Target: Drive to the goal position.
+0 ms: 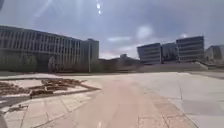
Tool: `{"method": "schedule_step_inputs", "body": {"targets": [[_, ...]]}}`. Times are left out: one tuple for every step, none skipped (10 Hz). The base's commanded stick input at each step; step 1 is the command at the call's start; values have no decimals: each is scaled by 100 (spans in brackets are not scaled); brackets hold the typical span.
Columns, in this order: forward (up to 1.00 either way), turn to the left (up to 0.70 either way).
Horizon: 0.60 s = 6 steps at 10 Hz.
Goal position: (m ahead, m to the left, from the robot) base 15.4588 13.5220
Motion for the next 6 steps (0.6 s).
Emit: {"method": "schedule_step_inputs", "body": {"targets": [[100,0],[100,0],[100,0],[100,0],[100,0],[100,0]]}}
